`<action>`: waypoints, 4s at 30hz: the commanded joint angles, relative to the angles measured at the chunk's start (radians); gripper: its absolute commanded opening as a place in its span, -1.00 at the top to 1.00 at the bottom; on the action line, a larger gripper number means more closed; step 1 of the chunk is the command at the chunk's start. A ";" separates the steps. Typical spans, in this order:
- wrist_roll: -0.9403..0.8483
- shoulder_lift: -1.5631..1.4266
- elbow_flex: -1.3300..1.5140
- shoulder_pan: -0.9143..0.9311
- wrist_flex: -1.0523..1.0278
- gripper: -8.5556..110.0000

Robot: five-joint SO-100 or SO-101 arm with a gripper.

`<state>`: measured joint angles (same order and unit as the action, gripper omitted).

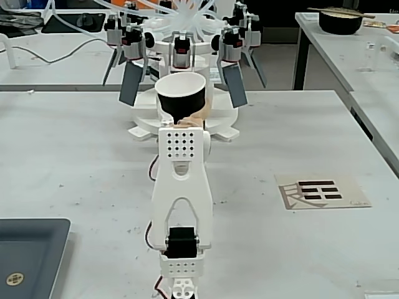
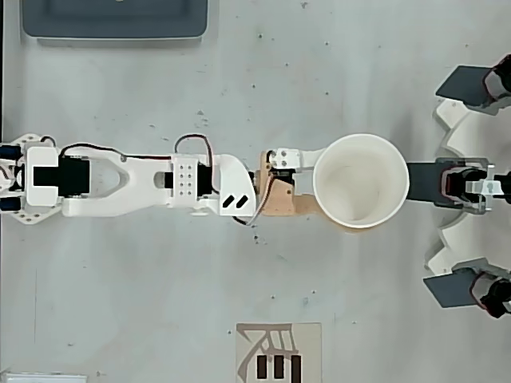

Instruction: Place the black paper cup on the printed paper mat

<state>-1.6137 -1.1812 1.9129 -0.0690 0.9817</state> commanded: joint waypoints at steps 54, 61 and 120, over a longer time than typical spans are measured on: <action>0.077 -0.571 0.543 0.006 0.051 0.73; 0.077 -0.667 0.667 0.008 0.086 0.73; 0.095 -0.928 1.080 0.431 0.207 0.72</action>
<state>-1.5263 -2.1368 3.0450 0.3298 1.1858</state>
